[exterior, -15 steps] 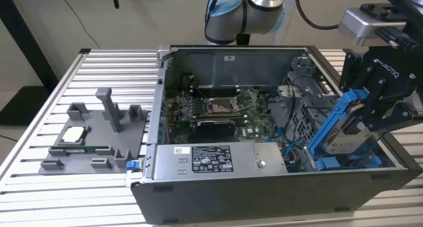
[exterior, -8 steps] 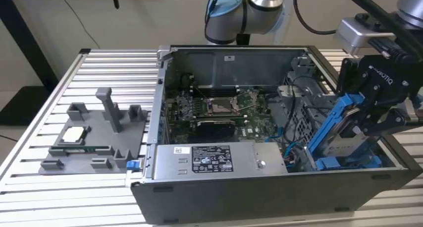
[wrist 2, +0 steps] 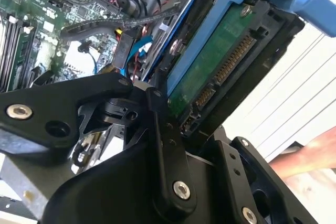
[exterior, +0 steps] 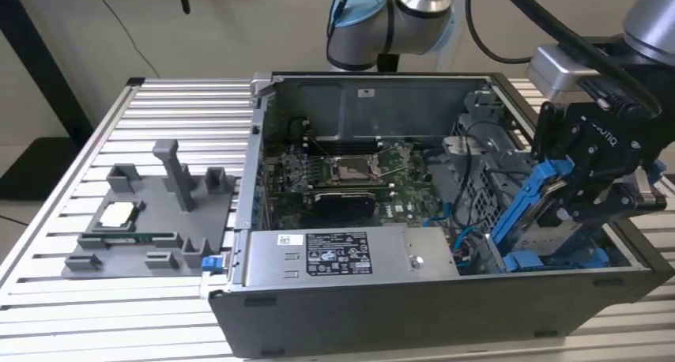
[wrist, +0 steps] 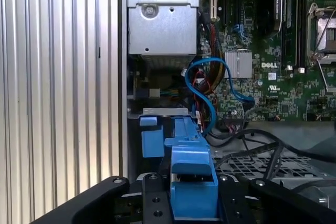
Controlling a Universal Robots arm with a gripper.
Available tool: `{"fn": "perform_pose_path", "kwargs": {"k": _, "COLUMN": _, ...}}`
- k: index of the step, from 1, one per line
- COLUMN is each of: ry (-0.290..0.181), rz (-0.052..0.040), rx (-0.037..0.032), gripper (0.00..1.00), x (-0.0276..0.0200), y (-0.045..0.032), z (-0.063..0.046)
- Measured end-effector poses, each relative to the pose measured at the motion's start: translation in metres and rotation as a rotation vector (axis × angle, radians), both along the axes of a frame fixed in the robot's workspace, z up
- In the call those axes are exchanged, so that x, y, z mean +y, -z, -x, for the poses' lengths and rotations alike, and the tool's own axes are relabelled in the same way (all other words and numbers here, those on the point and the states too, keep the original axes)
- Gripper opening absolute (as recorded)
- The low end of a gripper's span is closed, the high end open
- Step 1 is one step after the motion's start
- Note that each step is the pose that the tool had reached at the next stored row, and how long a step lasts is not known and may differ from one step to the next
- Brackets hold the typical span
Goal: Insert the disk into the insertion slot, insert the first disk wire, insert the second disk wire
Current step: 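Insert the disk into the insertion slot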
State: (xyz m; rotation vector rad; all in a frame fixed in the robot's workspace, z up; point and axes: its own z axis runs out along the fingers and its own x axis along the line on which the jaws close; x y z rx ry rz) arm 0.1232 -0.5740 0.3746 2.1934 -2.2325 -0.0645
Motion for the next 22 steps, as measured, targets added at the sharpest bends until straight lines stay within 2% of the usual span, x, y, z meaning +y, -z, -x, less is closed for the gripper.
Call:
{"fn": "perform_pose_path", "kwargs": {"k": 2, "ry": 0.0, "rz": 0.0003, "rx": 0.0, "gripper": 0.34, "x": -0.0001, "y": 0.0, "z": 0.0}}
{"fn": "perform_pose_path", "kwargs": {"k": 3, "ry": 0.0, "rz": 0.0, "rx": 0.0001, "gripper": 0.41, "x": -0.0001, "y": -0.0001, "z": 0.0}}
{"fn": "perform_pose_path", "kwargs": {"k": 5, "ry": 0.0, "rz": 0.0, "rx": 0.0011, "gripper": 0.41, "x": -0.0001, "y": -0.0027, "z": 0.0}}
{"fn": "perform_pose_path", "kwargs": {"k": 13, "ry": 0.0, "rz": 0.0002, "rx": 0.0019, "gripper": 0.41, "x": 0.0006, "y": -0.0251, "z": 0.0}}
{"fn": "perform_pose_path", "kwargs": {"k": 17, "ry": 0.0, "rz": 0.0, "rx": 0.0011, "gripper": 0.41, "x": 0.0074, "y": -0.0252, "z": 0.0}}
{"fn": "perform_pose_path", "kwargs": {"k": 19, "ry": 0.0, "rz": -0.0003, "rx": -0.0037, "gripper": 0.41, "x": 0.0111, "y": -0.025, "z": 0.0}}
{"fn": "perform_pose_path", "kwargs": {"k": 22, "ry": 0.0, "rz": -0.0024, "rx": -0.0246, "gripper": 0.41, "x": 0.0147, "y": -0.0246, "z": 0.0}}
